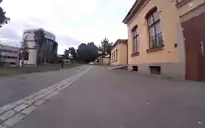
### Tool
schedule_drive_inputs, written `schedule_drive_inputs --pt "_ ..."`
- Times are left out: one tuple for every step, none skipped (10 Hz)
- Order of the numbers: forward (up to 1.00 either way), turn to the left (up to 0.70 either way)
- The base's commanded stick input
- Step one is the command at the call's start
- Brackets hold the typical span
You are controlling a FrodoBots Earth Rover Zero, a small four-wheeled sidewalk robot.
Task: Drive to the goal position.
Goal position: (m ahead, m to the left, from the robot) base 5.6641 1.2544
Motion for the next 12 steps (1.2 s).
schedule_drive_inputs --pt "0.45 0.0" --pt "0.45 0.0" --pt "0.45 0.0" --pt "0.45 0.0" --pt "0.45 0.0" --pt "0.45 0.0" --pt "0.45 0.0" --pt "0.45 0.0" --pt "0.45 0.0" --pt "0.45 0.0" --pt "0.45 0.0" --pt "0.45 0.0"
